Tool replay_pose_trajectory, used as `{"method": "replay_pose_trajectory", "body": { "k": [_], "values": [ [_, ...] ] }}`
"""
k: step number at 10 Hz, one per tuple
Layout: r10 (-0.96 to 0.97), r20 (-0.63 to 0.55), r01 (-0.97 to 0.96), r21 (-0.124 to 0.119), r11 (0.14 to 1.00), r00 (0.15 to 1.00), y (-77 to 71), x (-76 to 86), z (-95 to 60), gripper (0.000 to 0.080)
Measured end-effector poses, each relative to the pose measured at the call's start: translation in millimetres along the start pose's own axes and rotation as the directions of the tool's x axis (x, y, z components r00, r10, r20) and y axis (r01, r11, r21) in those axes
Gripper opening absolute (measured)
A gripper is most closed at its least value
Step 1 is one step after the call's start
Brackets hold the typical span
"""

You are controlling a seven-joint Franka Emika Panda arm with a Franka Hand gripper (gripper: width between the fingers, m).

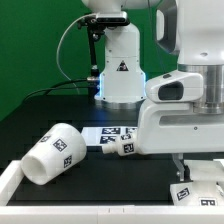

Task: Assemble lamp

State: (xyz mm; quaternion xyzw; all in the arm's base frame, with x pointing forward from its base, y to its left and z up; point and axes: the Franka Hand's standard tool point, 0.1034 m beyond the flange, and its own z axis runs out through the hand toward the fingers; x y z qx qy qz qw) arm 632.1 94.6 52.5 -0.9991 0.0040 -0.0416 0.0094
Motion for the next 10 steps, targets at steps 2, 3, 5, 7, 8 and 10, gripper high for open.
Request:
{"method": "replay_pose_trajectory", "body": {
  "k": [2, 3, 5, 7, 8, 10],
  "values": [
    [0.001, 0.001, -0.001, 0.000, 1.000, 1.000, 0.2, -0.4, 0.2, 0.0631],
    [0.001, 0.000, -0.001, 0.000, 1.000, 1.000, 0.2, -0.4, 0.2, 0.0631],
    [0.007, 0.016, -0.007, 0.000, 1.000, 1.000, -0.7, -2.4, -3.2, 0.0696],
    [0.005, 0.023, -0.005, 0.006, 1.000, 1.000, 1.8, -8.9, -30.1, 0.0699],
    [-0.014, 0.019, 0.014, 0.003, 1.000, 1.000, 3.0, -18.4, -45.4, 0.0699],
    [-0.009, 0.016, 0.009, -0.005, 1.000, 1.000, -13.0, -32.8, -56.7, 0.0699]
  ]
}}
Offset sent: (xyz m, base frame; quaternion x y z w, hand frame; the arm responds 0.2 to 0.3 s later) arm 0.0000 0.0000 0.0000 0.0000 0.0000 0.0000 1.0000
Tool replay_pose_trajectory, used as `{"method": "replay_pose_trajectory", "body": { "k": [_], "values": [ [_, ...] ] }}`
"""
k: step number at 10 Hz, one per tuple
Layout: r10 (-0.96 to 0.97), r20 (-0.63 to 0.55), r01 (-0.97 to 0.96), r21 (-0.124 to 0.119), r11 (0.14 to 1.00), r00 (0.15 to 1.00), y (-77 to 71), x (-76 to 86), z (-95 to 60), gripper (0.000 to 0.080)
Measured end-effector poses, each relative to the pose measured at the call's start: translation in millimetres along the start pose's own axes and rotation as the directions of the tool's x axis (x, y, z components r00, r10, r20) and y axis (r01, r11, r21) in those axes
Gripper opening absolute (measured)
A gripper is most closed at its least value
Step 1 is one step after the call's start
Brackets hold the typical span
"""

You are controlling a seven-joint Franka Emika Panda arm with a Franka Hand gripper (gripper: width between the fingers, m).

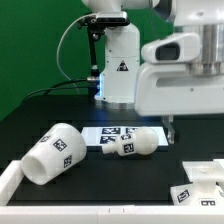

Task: Assemble lamp

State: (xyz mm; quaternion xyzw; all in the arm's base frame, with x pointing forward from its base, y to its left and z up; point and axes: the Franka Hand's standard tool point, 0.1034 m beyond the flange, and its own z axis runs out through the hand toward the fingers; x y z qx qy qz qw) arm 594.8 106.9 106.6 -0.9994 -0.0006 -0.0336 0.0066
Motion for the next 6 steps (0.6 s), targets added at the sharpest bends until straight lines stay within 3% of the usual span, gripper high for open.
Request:
{"method": "replay_pose_trajectory", "body": {
  "k": [6],
  "values": [
    [-0.033, 0.003, 0.033, -0.002, 0.999, 0.999, 0.6, -2.2, 1.1, 0.0699]
  ]
}}
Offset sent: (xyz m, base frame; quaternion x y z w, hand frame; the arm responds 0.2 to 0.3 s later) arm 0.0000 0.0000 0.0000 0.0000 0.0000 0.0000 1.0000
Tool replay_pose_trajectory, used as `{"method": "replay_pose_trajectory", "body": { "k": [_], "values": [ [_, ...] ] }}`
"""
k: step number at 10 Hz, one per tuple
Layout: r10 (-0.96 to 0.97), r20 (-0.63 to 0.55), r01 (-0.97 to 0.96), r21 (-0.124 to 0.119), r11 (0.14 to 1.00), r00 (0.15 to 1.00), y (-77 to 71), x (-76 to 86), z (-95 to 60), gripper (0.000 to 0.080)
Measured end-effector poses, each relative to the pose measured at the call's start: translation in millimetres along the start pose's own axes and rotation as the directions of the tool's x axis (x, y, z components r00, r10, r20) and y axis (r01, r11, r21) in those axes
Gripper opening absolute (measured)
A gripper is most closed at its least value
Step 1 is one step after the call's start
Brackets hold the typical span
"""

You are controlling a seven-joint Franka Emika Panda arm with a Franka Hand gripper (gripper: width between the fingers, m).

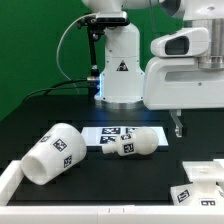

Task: Assemble lamp

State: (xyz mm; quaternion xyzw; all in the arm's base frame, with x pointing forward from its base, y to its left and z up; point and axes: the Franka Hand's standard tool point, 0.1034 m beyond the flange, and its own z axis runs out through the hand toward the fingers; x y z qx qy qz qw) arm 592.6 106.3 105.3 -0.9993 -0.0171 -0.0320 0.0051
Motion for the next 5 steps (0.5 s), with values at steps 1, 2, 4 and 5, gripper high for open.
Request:
{"method": "replay_pose_trajectory", "body": {
  "k": [1, 2, 4, 5],
  "values": [
    [-0.078, 0.010, 0.078, -0.002, 0.997, 0.997, -0.1, -11.9, -2.2, 0.0699],
    [-0.152, 0.018, 0.152, -0.004, 0.988, 0.988, -2.1, -23.8, -7.2, 0.0699],
    [-0.420, 0.015, 0.420, -0.012, 0.907, 0.908, 0.3, -44.0, -19.6, 0.0699],
    [-0.487, 0.011, 0.487, -0.012, 0.873, 0.873, 3.4, -49.5, -21.7, 0.0699]
  ]
}}
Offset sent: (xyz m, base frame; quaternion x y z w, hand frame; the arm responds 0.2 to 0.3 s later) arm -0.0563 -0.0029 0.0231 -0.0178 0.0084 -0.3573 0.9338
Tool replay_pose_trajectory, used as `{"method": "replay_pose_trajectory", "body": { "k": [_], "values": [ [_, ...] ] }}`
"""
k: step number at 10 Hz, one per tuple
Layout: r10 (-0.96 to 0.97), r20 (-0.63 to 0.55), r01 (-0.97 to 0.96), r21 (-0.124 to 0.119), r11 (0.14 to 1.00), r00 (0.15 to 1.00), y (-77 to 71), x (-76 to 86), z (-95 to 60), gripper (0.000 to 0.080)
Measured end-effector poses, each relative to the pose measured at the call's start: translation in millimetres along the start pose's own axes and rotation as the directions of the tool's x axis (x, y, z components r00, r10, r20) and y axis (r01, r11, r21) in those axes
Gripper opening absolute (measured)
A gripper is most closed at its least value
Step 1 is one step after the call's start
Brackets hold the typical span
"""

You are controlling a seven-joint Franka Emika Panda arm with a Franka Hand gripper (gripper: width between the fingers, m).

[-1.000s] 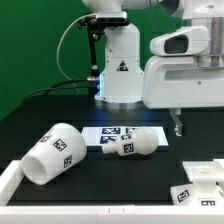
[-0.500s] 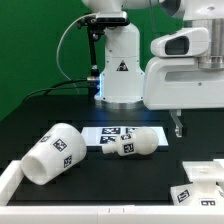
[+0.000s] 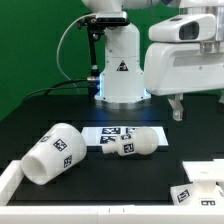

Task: Assemble lamp

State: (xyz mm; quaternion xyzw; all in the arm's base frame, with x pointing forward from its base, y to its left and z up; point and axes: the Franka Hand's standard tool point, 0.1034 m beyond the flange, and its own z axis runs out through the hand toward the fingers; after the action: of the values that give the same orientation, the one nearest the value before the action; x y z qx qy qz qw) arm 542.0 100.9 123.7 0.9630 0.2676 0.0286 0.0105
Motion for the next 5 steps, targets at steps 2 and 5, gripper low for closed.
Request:
{"method": "replay_pose_trajectory", "body": {
  "k": [2, 5],
  "values": [
    [-0.113, 0.003, 0.113, 0.001, 0.994, 0.994, 1.0, -0.2, 2.4, 0.0699],
    [-0.279, 0.003, 0.279, 0.001, 0.960, 0.960, 2.1, -3.1, 3.6, 0.0699]
  ]
}}
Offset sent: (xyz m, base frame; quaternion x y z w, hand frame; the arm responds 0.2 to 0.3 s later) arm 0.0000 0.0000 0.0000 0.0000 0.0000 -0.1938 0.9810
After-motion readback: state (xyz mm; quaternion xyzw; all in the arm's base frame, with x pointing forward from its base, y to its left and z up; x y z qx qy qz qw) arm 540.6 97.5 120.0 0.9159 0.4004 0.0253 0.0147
